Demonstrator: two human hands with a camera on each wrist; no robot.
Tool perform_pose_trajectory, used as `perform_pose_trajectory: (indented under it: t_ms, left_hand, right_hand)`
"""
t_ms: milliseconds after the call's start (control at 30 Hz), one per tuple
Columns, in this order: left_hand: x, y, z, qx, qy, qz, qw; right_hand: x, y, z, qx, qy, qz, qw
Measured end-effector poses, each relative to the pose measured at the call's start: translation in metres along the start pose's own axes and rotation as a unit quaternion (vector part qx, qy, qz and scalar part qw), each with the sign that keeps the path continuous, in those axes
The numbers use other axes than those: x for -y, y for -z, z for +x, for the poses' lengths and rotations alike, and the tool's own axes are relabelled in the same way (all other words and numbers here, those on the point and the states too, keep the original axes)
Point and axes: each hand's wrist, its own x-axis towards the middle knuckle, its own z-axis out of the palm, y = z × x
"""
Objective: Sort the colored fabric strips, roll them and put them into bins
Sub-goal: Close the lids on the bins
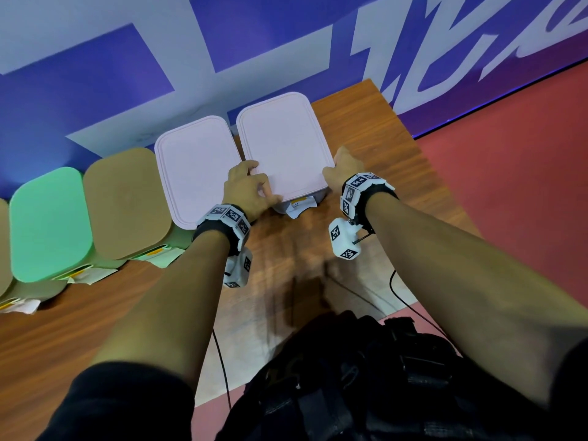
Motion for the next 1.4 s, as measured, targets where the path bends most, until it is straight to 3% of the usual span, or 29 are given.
perform_pose_trajectory:
  t_ms: [200,533,800,1400]
  left_hand:
    - [-0.001,0.005,0.01,0.03,0.016,0.015,0.999]
    - [0.002,0.007,0.017,0.013,0.04,0.03,0.999]
    - [-0.009,0.017,0.034,0.035,0.053,0.053,0.997]
    - [-0.014,0.022,0.057,0.054,0.072,0.075,0.993]
  right_hand:
    - [0.001,0.0,0.006,-0.011,0.015,0.005,1.0]
    - [0.011,-0.001,0.02,-0.027,0.063,0.031,0.997]
    - [0.032,0.009,0.033,0.017,0.115,-0.027,0.993]
    - [0.04,0.013,0.063,0.003,0.074,-0.012,0.997]
